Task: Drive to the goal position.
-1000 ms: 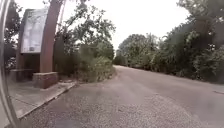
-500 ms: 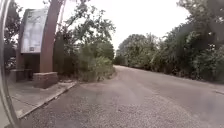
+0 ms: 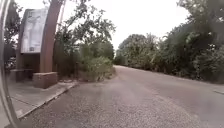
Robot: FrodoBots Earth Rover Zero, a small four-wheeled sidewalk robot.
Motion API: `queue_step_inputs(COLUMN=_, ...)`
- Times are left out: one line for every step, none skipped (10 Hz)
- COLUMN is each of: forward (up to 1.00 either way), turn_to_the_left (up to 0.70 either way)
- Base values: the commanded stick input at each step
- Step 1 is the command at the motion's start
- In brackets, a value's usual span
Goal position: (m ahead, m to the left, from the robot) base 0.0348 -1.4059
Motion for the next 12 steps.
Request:
queue_step_inputs(forward=0.04, turn_to_the_left=0.0)
queue_step_inputs(forward=0.04, turn_to_the_left=0.0)
queue_step_inputs(forward=0.04, turn_to_the_left=0.0)
queue_step_inputs(forward=0.04, turn_to_the_left=0.0)
queue_step_inputs(forward=0.04, turn_to_the_left=0.0)
queue_step_inputs(forward=0.04, turn_to_the_left=0.0)
queue_step_inputs(forward=0.04, turn_to_the_left=0.0)
queue_step_inputs(forward=0.04, turn_to_the_left=0.0)
queue_step_inputs(forward=0.04, turn_to_the_left=0.0)
queue_step_inputs(forward=0.04, turn_to_the_left=0.0)
queue_step_inputs(forward=0.04, turn_to_the_left=0.0)
queue_step_inputs(forward=0.04, turn_to_the_left=0.0)
